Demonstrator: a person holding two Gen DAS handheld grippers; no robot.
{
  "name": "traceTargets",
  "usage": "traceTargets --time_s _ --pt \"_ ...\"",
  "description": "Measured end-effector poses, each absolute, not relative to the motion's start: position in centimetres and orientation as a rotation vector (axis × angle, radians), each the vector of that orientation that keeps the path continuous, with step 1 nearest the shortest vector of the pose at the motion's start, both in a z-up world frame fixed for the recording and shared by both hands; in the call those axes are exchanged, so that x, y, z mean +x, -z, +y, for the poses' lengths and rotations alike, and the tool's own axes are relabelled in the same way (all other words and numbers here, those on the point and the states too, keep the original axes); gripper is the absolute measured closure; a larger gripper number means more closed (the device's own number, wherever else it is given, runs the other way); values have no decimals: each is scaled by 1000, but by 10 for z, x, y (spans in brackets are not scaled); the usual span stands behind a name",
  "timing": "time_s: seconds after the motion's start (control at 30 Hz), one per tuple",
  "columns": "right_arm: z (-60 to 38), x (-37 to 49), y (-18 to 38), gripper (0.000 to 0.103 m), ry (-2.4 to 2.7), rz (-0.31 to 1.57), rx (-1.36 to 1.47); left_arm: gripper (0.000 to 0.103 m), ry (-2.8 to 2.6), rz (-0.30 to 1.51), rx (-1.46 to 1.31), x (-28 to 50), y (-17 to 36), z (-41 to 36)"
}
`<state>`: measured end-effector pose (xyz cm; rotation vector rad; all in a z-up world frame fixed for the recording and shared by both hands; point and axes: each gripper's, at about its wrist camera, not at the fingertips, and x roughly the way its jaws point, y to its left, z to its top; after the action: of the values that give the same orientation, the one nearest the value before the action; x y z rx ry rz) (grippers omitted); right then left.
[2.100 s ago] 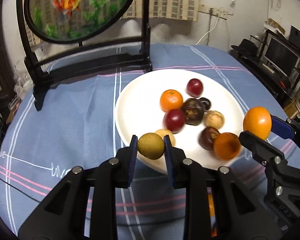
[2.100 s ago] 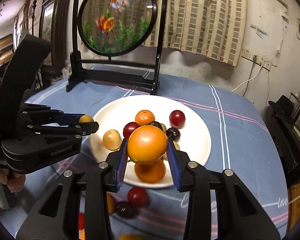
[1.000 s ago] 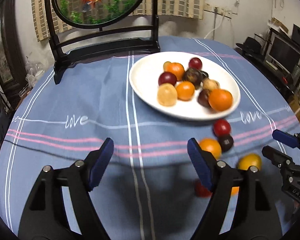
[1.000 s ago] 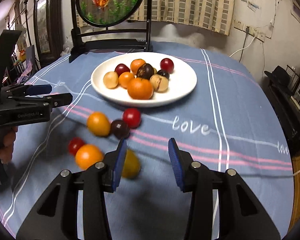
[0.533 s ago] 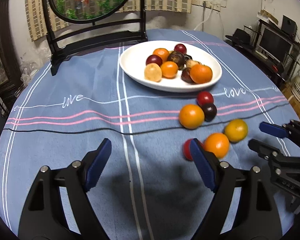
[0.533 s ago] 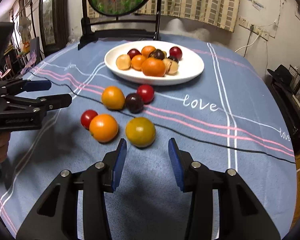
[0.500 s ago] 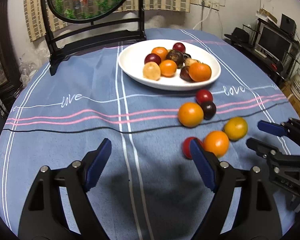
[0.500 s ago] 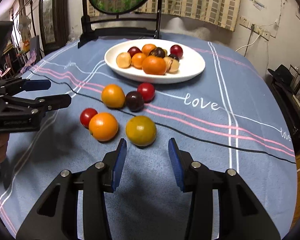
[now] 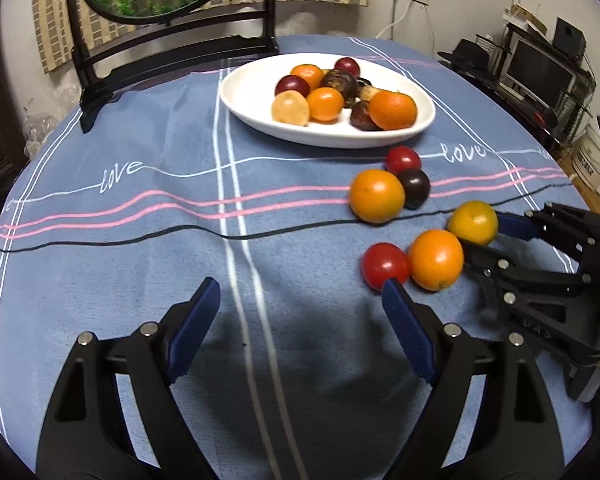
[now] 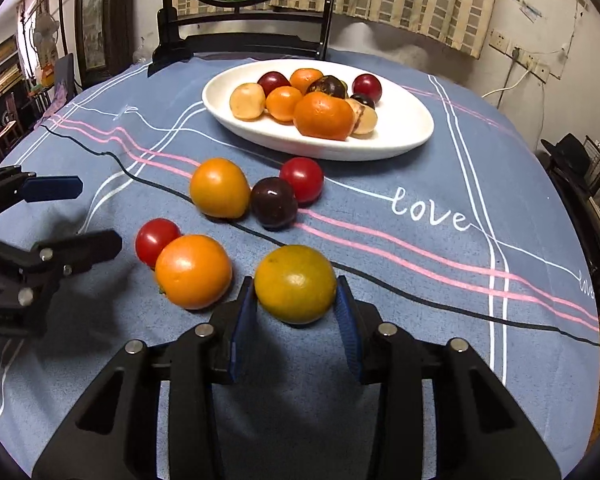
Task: Organize fruits
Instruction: 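Grasp the round yellow-green fruit with the right gripper while the left gripper grasps a red plum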
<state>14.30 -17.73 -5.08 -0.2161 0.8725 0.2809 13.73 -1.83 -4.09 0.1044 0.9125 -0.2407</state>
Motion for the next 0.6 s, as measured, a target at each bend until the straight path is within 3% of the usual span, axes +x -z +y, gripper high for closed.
traceTargets --time_s 0.5,0.6 --pt "-208 129 38 64 -266 835 -79 20 288 945 204 147 61 -46" --pt "-208 130 39 64 -269 835 -77 25 295 935 218 152 60 -51"
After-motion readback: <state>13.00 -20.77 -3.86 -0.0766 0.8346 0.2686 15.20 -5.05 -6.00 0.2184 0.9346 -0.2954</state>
